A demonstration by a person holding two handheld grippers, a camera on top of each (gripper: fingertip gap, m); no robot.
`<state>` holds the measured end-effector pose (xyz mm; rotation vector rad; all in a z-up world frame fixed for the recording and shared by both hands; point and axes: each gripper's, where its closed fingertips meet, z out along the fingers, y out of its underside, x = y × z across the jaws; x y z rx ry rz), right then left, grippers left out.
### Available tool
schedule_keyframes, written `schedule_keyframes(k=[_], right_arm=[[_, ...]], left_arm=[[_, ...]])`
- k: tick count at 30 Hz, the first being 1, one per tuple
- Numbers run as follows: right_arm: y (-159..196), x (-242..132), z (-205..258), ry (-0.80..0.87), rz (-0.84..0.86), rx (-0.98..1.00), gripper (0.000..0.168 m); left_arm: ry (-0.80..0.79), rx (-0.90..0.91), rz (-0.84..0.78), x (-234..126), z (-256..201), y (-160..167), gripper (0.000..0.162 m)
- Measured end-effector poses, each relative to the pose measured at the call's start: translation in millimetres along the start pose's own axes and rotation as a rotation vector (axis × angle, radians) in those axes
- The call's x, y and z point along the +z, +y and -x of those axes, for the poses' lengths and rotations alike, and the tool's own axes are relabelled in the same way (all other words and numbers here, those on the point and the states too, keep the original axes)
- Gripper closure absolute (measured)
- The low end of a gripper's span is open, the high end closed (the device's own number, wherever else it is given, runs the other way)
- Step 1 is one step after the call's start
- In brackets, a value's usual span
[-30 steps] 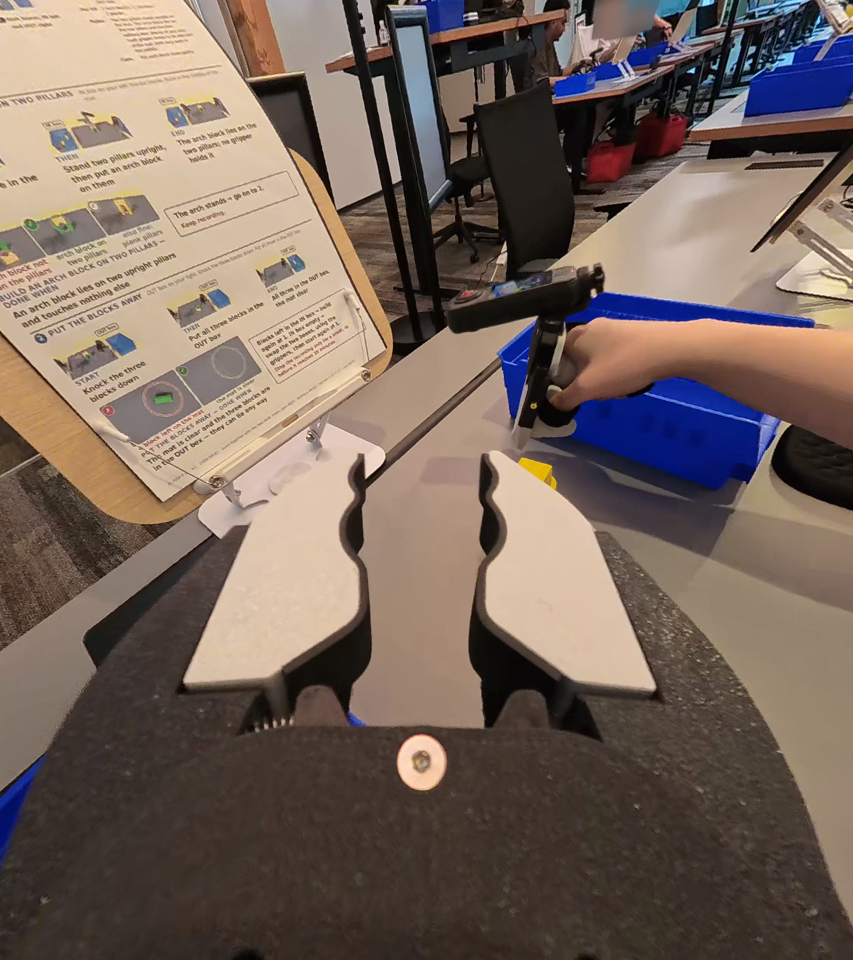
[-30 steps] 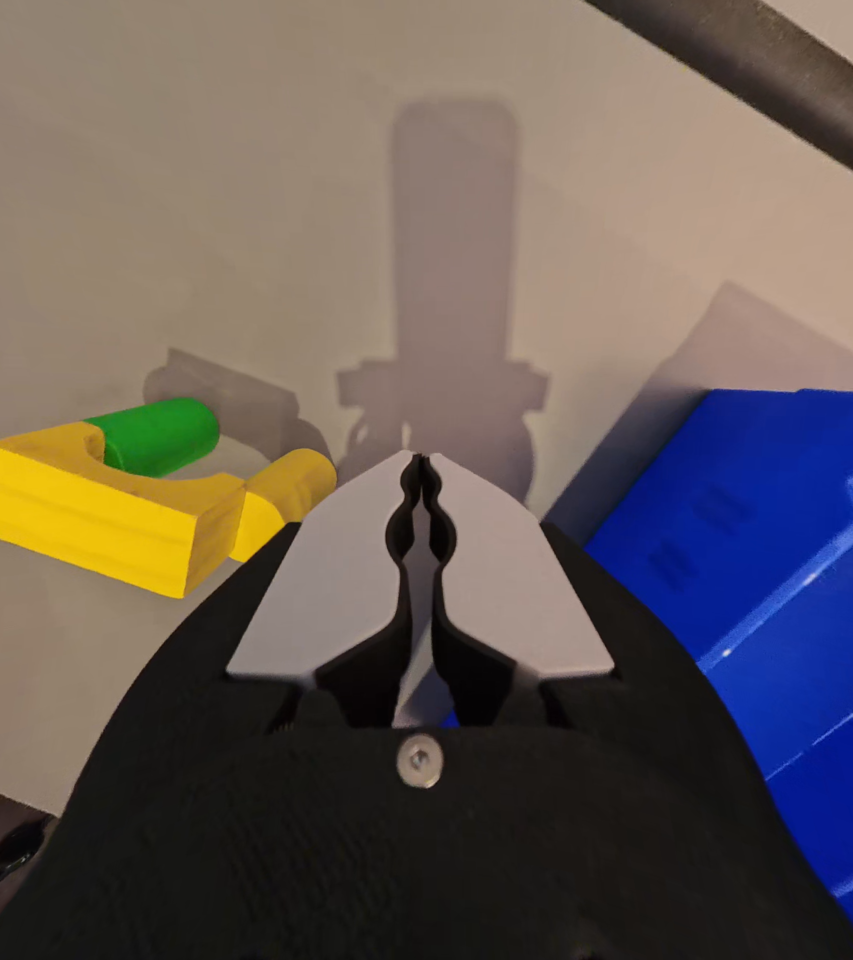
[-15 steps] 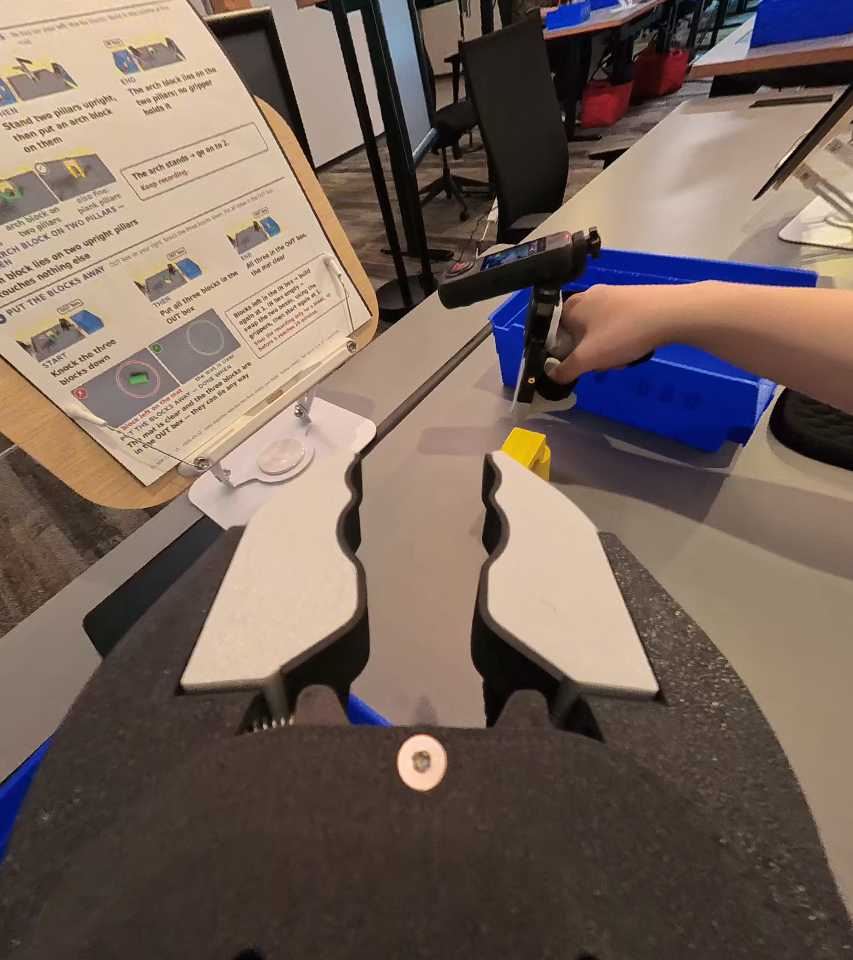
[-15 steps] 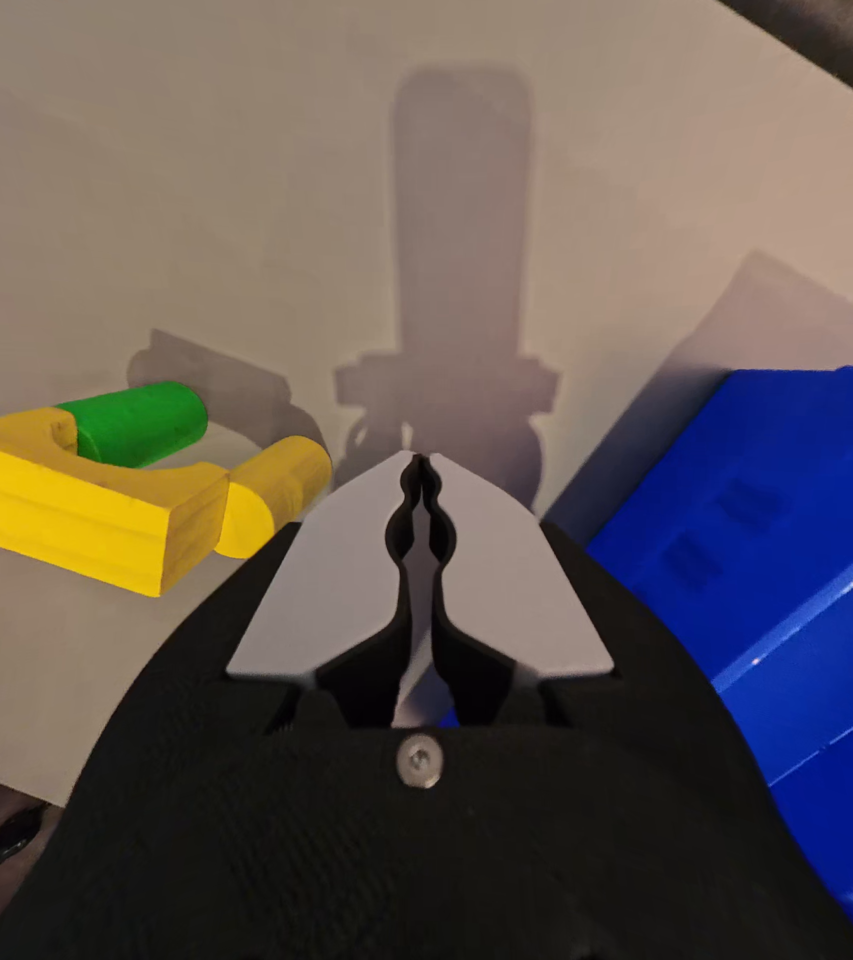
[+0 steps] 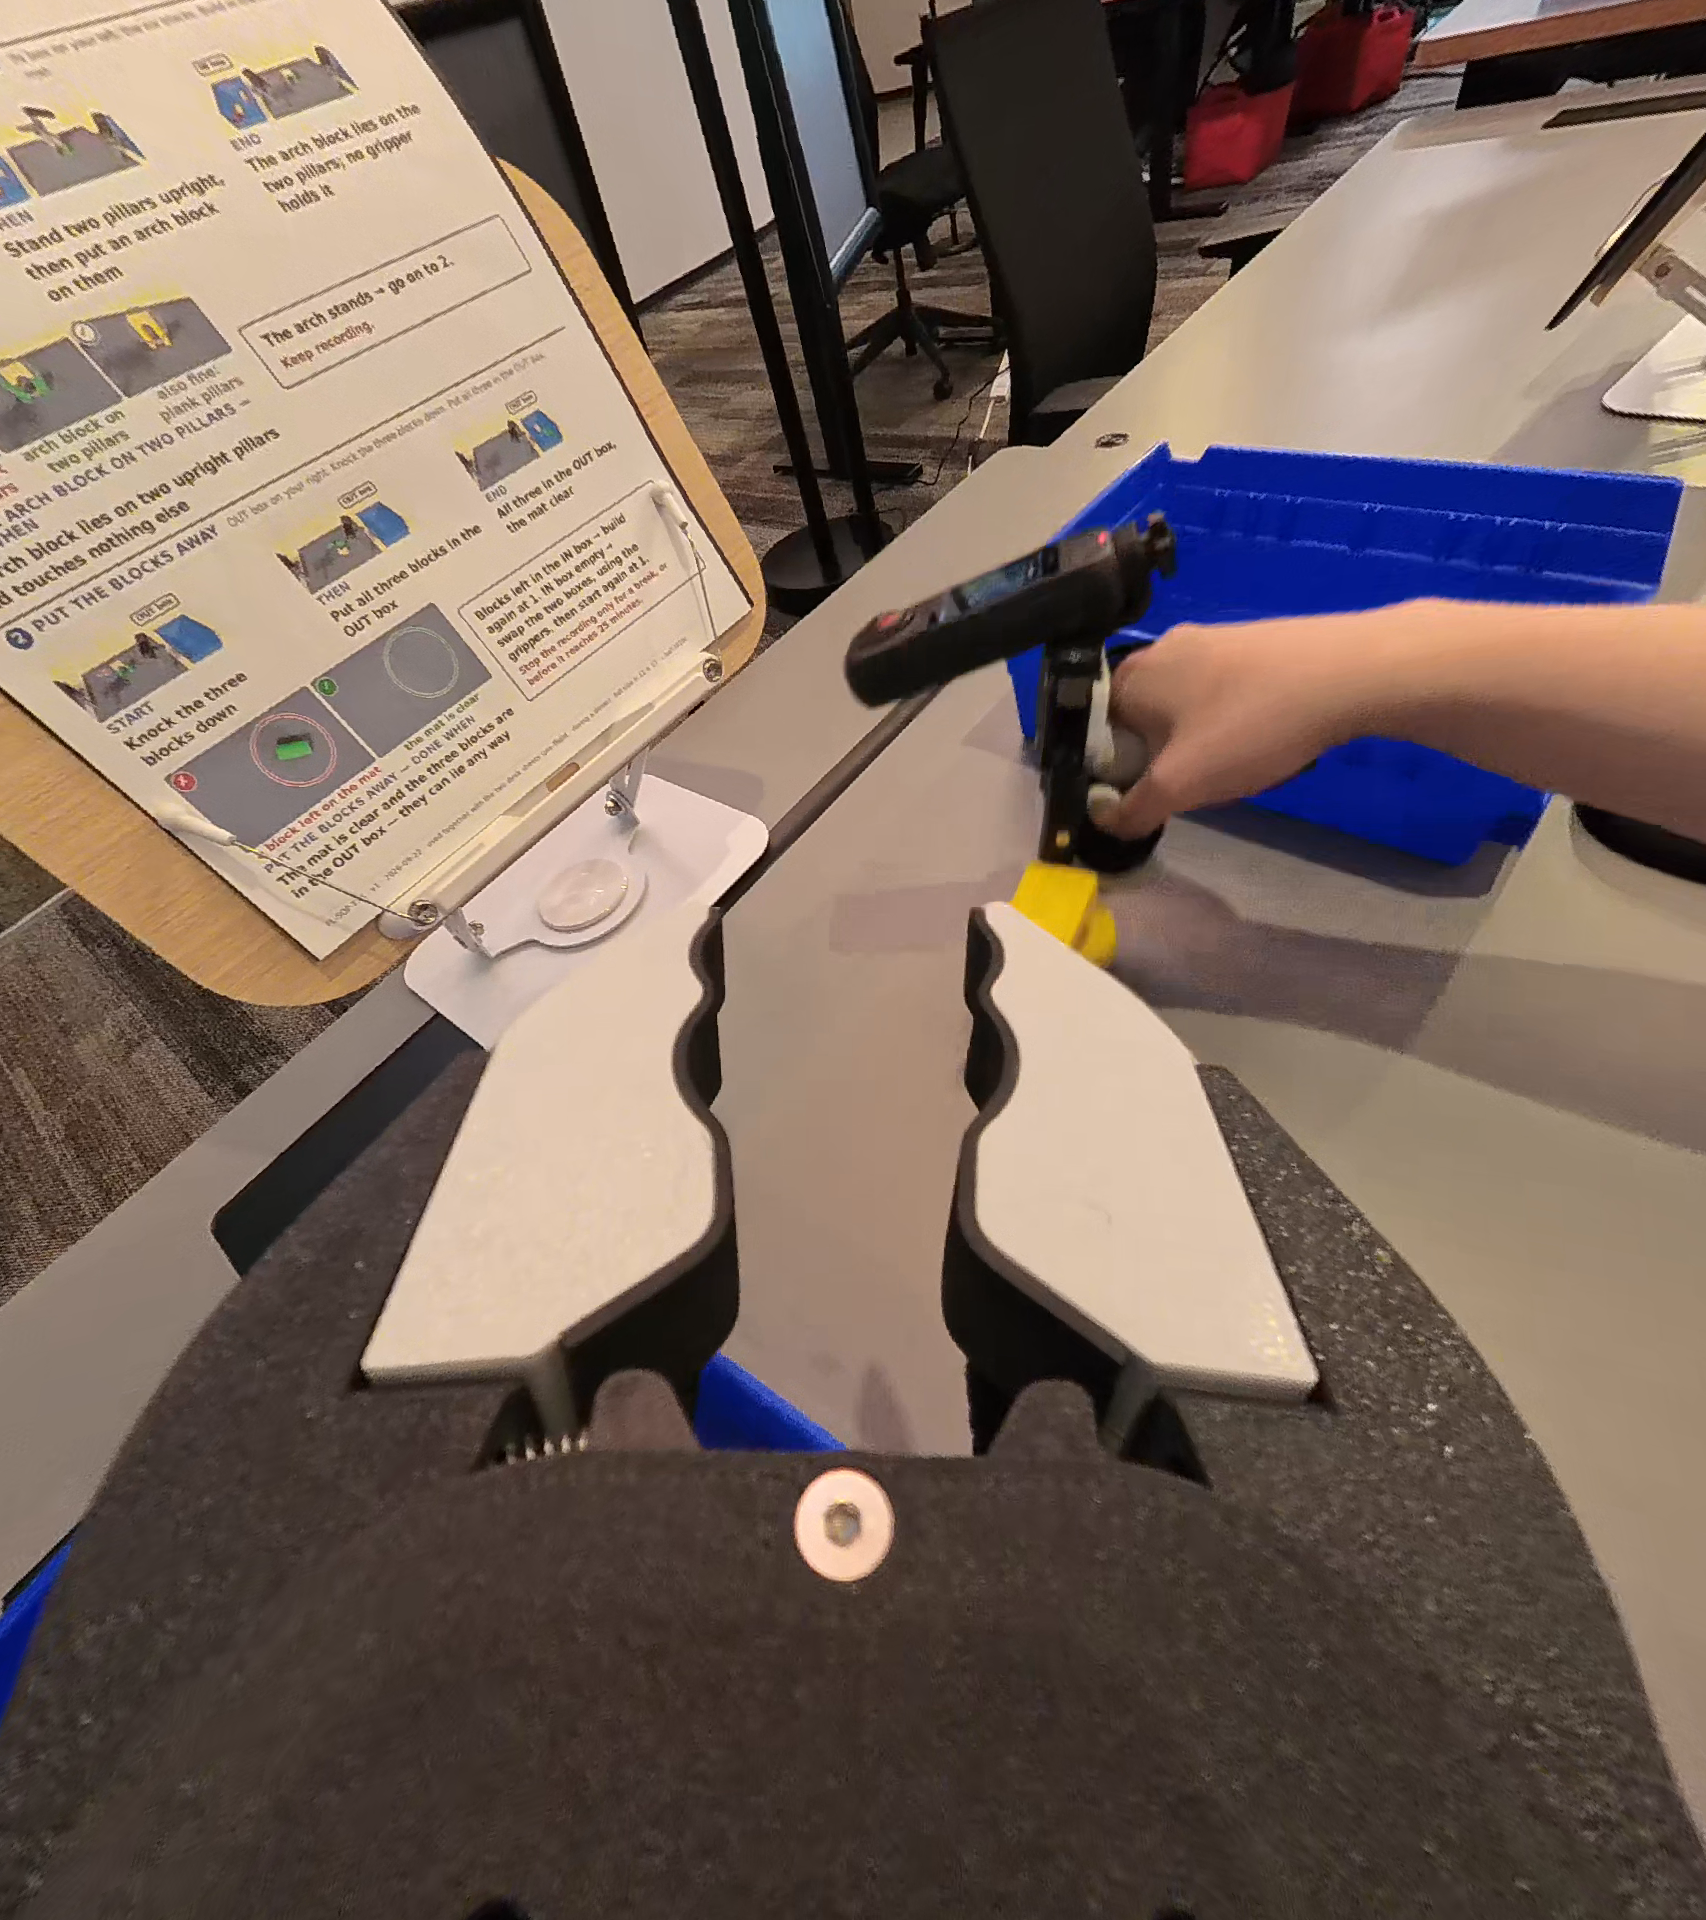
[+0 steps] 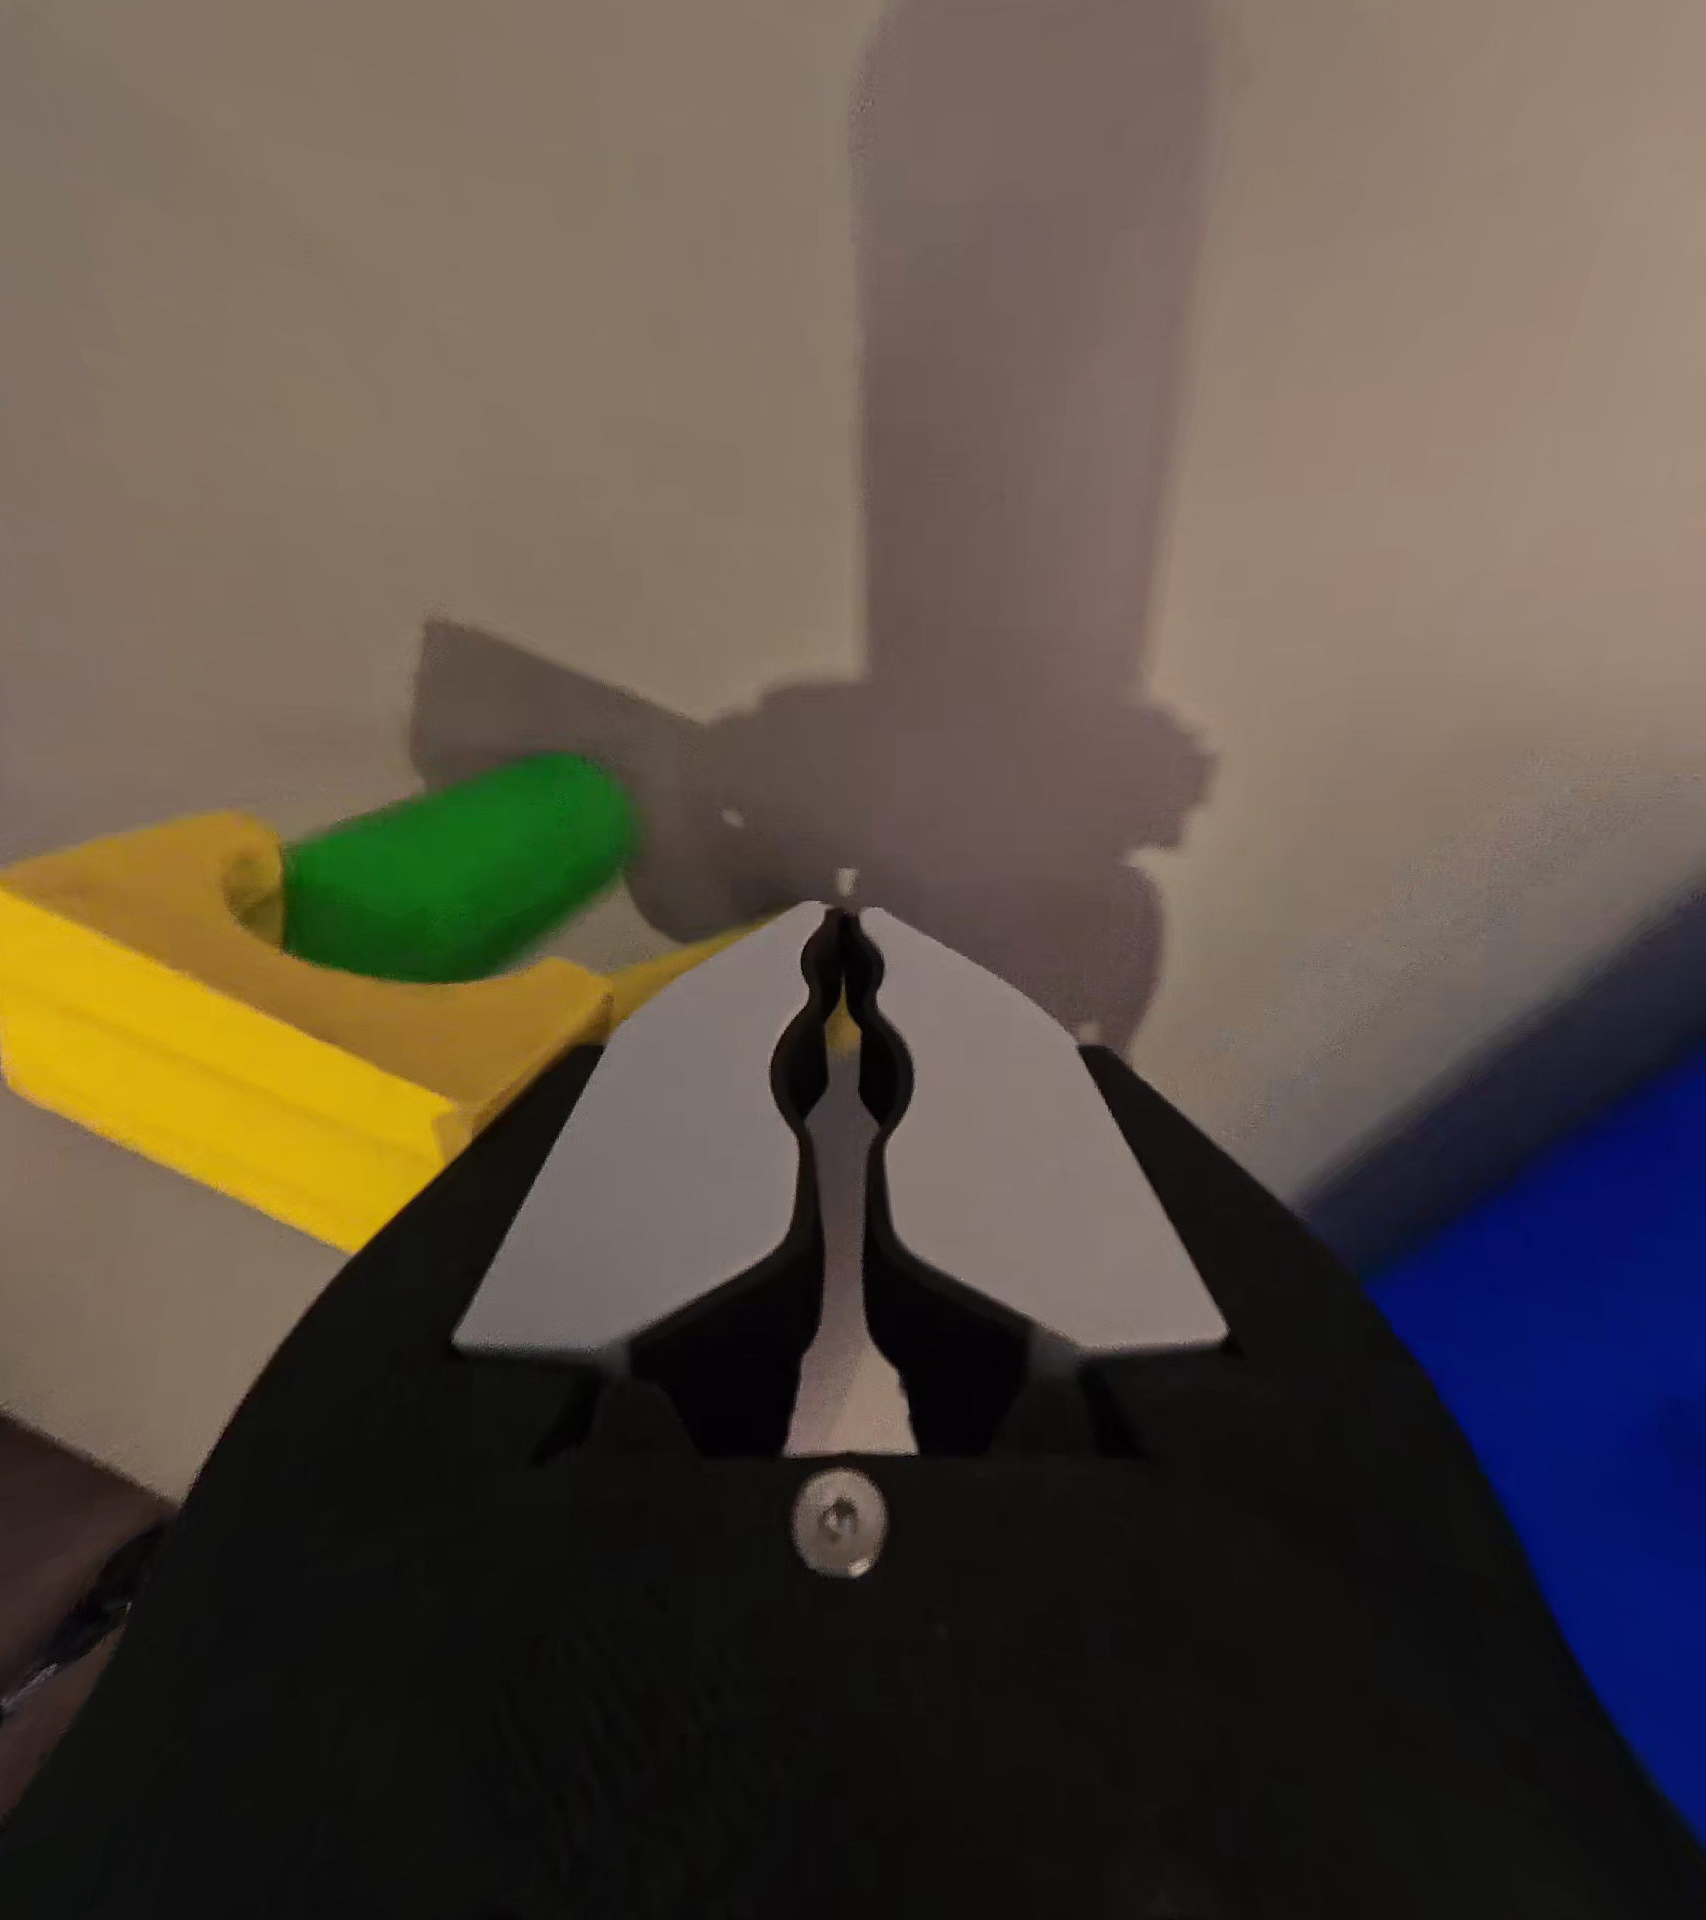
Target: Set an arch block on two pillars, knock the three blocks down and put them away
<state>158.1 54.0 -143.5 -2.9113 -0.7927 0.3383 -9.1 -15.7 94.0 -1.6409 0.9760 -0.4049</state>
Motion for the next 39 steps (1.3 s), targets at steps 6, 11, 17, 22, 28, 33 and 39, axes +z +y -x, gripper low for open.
schedule_keyframes(k=[6,11,17,22,28,33,39], right_arm=[[-35.0,-17.1,85.0,0.044,-0.108,-0.251,0.167],[-46.7,-56.4,110.3,0.033,-0.317,-0.347,0.167],[12.8,-66.9,97.8,0.118,-0.588,-0.408,0.124],[54.7,-34.0,71.5,0.092,-0.612,-0.238,0.086],[77.3,7.6,48.3,0.193,-0.513,-0.195,0.093],[78.6,-27.9,64.9,0.107,-0.703,-0.18,0.097],[100.2,-138.6,42.9,0.249,-0.93,-0.228,0.097]], left_arm=[[-0.009,-0.01,0.016,-2.7,2.9,3.6,0.117],[-0.008,-0.009,0.006,-7.2,3.0,1.1,0.117],[-0.009,0.003,0.05,-10.2,3.6,8.2,0.115],[0.058,0.021,0.129,-4.1,-11.7,20.4,0.111],[0.078,0.016,0.343,26.6,-34.1,57.5,0.088],[0.025,-0.04,0.522,64.4,-49.3,98.4,0.052],[-0.153,-0.09,0.731,86.5,-53.8,154.0,0.054]])
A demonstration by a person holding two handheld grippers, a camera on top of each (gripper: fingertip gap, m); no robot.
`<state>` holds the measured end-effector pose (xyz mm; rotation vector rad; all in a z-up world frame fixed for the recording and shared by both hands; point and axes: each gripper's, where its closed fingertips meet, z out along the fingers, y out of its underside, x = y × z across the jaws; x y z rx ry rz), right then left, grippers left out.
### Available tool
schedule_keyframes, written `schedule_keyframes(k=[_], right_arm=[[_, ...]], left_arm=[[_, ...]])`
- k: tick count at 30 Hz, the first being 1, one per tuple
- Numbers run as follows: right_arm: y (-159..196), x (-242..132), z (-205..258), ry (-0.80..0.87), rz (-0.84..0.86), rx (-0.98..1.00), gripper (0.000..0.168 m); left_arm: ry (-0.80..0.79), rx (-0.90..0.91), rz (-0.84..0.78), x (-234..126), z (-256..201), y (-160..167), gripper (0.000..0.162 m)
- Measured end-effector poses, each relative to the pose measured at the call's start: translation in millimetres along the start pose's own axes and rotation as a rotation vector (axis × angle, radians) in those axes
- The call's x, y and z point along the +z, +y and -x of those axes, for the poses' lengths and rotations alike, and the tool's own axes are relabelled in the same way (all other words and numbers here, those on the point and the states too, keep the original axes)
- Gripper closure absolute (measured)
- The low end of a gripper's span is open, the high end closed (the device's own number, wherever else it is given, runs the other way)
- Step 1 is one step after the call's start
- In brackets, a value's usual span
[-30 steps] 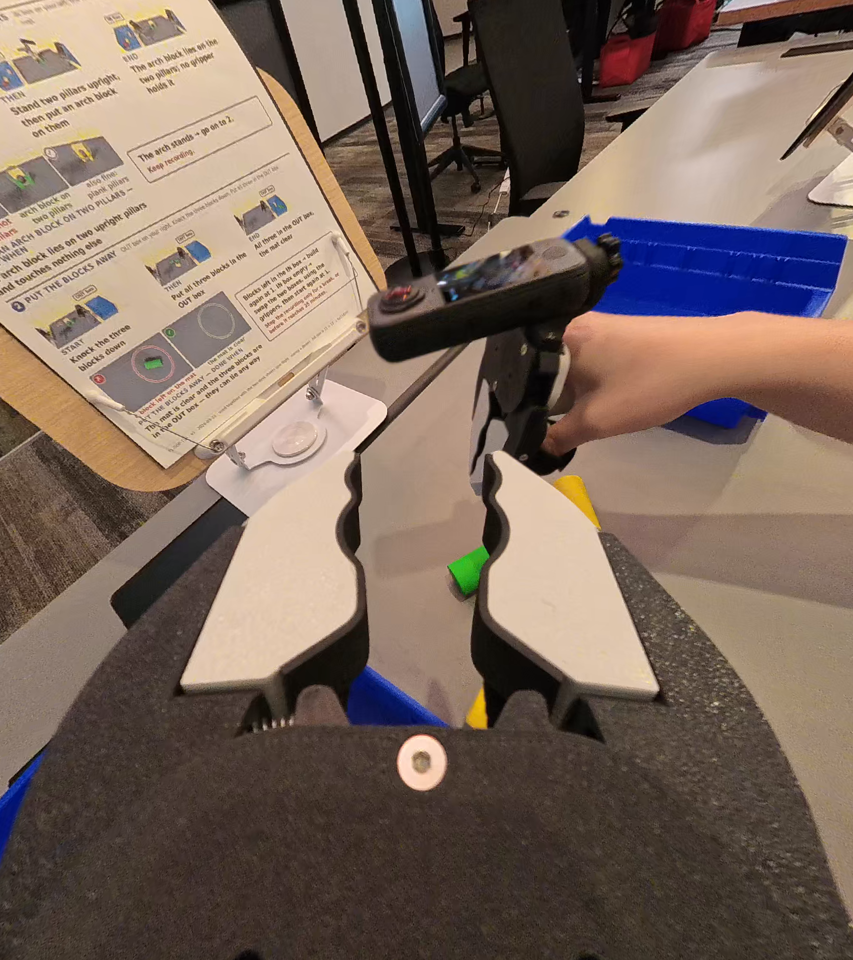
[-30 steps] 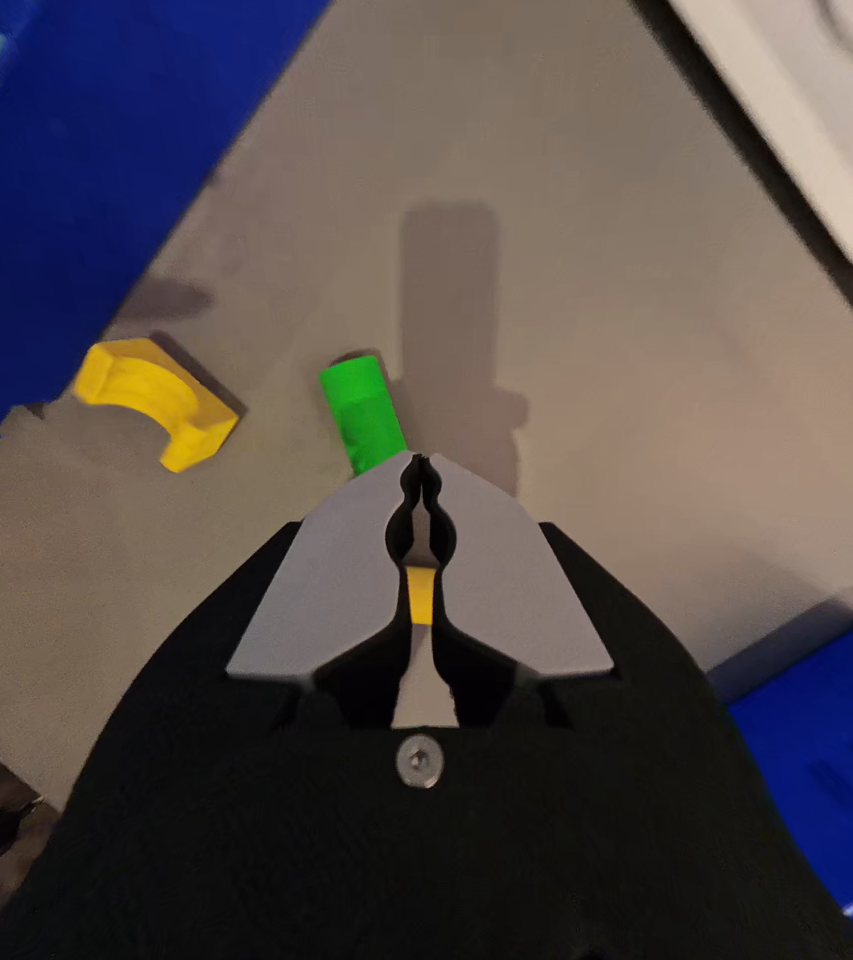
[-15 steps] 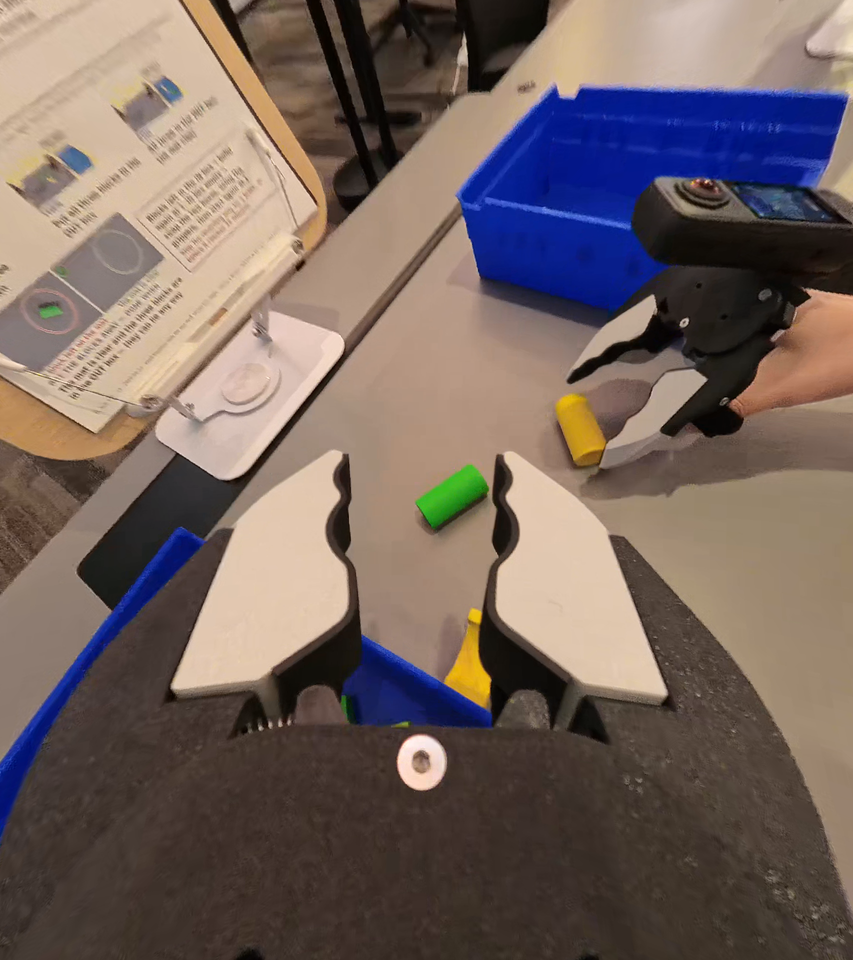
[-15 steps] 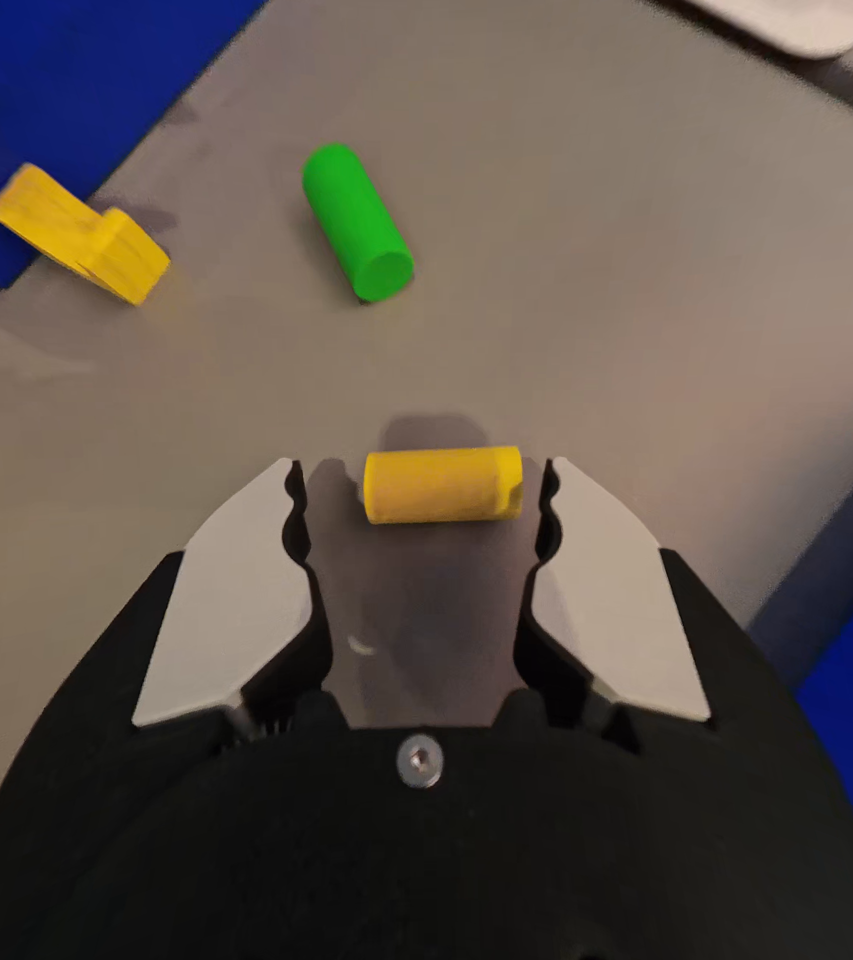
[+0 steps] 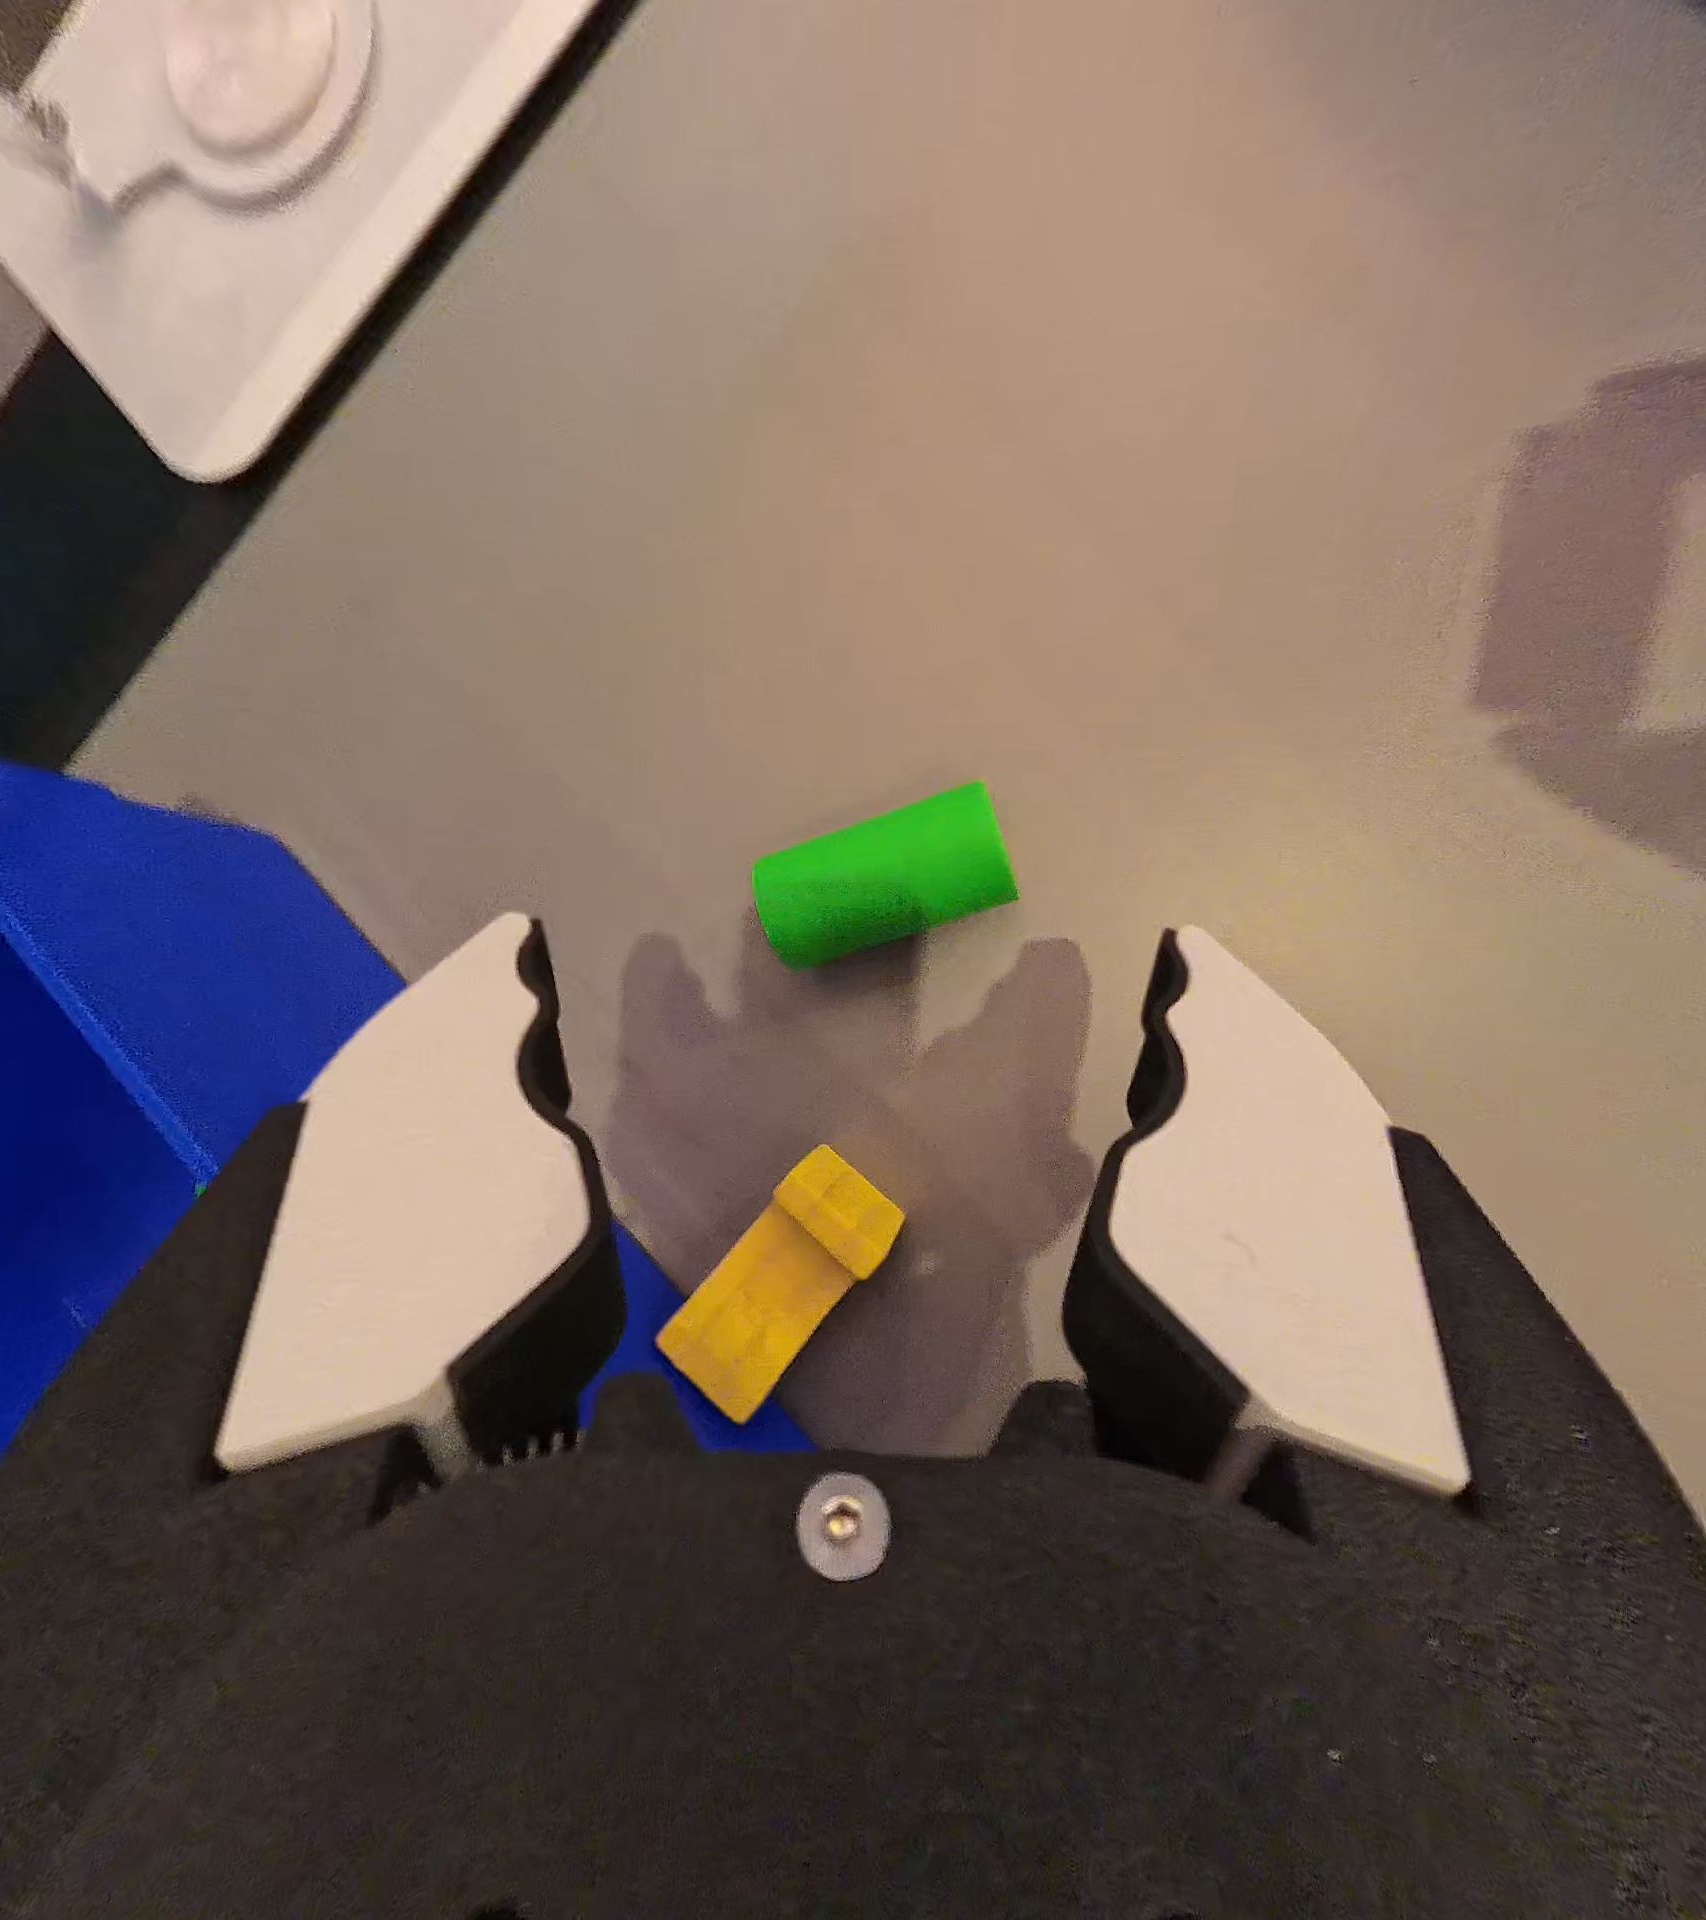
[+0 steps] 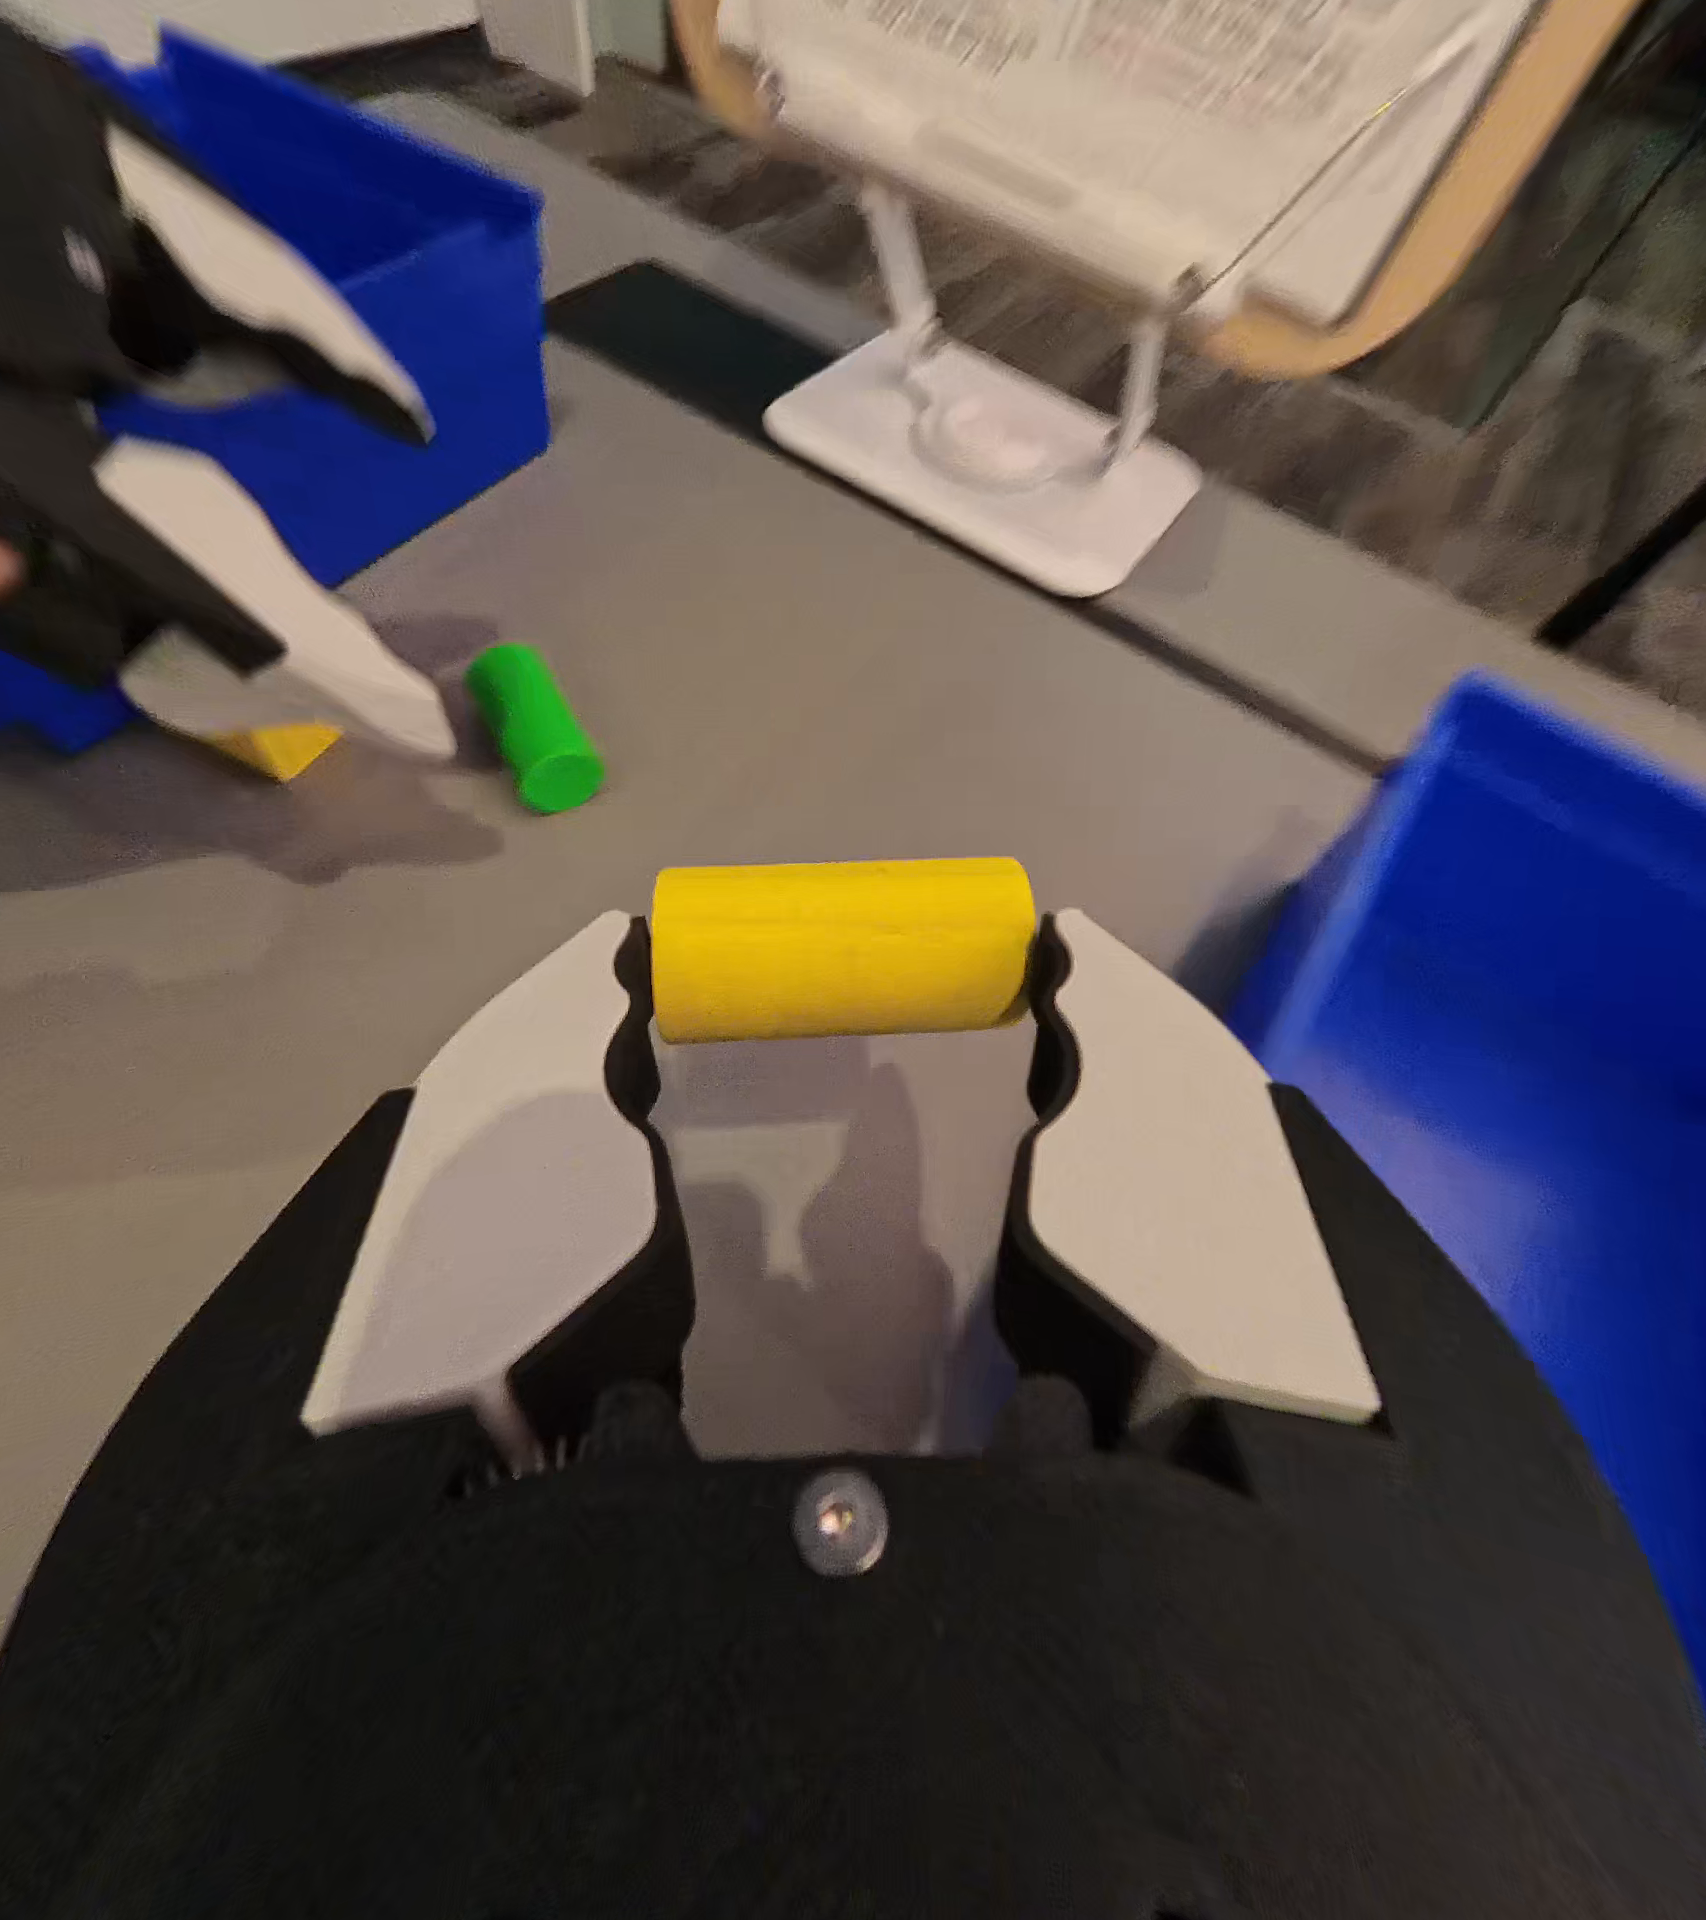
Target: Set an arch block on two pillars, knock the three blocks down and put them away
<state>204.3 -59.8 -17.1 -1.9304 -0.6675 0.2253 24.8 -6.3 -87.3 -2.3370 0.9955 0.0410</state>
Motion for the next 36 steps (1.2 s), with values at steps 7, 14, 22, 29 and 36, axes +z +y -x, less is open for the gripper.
schedule_keyframes(k=[7,14,22,29,36], right_arm=[[17.4,-29.4,-143.7,0.173,0.127,0.042,0.097],[92.5,-3.8,-181.6,0.13,0.43,0.081,0.097],[157.0,13.8,-184.7,0.139,0.648,0.128,0.095],[109.8,-17.9,-177.3,0.127,0.287,0.196,0.095],[44.9,-50.2,-125.0,-0.299,-0.031,0.51,0.105]], left_arm=[[-0.062,-0.104,0.209,49.8,0.2,33.8,0.06],[0.121,-0.216,0.237,66.5,-16.5,32.5,0.087],[0.203,-0.194,0.264,66.2,-21.5,28.2,0.088],[0.479,-0.149,0.06,32.6,-53.4,-32.6,0.087],[0.559,0.367,-0.418,-38.1,-121.2,-170.2,0.088]])
